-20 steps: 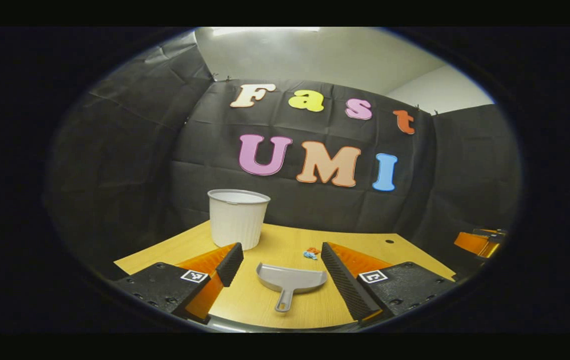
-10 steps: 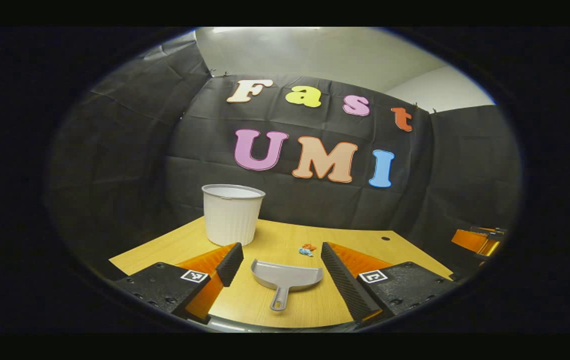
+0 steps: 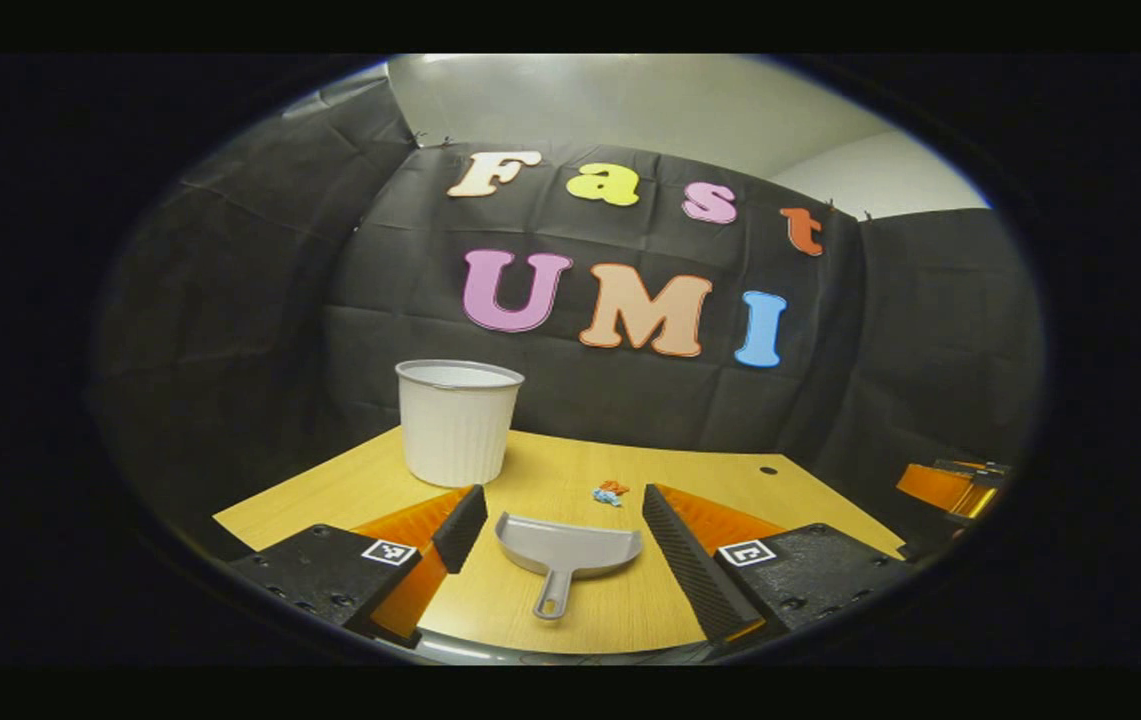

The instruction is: Pick up the small broom and dustpan from the desktop, sweep the trash into the dustpan with the broom, and then empty the trash into the garbage bin.

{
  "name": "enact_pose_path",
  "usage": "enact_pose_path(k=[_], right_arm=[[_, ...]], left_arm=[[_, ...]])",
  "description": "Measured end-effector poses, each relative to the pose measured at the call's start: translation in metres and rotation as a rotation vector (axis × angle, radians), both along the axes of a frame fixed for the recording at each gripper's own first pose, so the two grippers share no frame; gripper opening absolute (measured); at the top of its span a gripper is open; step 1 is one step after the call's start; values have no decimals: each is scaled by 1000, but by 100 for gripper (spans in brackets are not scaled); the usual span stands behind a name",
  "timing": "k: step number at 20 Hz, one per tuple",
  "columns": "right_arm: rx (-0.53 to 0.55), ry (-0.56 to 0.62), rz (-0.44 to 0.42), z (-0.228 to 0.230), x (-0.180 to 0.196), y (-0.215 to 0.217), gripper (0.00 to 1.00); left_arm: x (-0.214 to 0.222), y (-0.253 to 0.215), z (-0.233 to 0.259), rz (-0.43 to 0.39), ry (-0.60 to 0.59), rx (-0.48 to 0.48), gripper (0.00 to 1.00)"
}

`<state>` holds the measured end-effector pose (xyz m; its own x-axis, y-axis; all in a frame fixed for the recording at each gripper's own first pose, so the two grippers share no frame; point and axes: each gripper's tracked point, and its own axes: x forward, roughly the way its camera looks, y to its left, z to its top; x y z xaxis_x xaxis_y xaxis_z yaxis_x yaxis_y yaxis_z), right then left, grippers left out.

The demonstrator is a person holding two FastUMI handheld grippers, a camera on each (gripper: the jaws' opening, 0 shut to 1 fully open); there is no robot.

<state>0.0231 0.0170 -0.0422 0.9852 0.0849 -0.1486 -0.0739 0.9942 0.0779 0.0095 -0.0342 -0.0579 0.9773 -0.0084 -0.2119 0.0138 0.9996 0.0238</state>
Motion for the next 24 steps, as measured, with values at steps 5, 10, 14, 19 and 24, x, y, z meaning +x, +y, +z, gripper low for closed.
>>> enact_pose_path(k=[5, 10, 14, 19, 24], right_arm=[[-4, 53, 20, -15, 11, 5, 92], [-5, 236, 96, -76, 32, 24, 92], [32, 405, 133, -131, 58, 36, 93], [2, 548, 147, -179, 87, 45, 93], [-48, 717, 178, -220, 100, 53, 93]], left_arm=[[-2, -8, -16, -25, 45, 5, 93], [14, -9, -57, -58, 158, 18, 93], [26, 6, -110, -58, 293, 33, 94], [42, 13, -162, -84, 484, 50, 94], [37, 20, -215, -107, 803, 145, 94]])
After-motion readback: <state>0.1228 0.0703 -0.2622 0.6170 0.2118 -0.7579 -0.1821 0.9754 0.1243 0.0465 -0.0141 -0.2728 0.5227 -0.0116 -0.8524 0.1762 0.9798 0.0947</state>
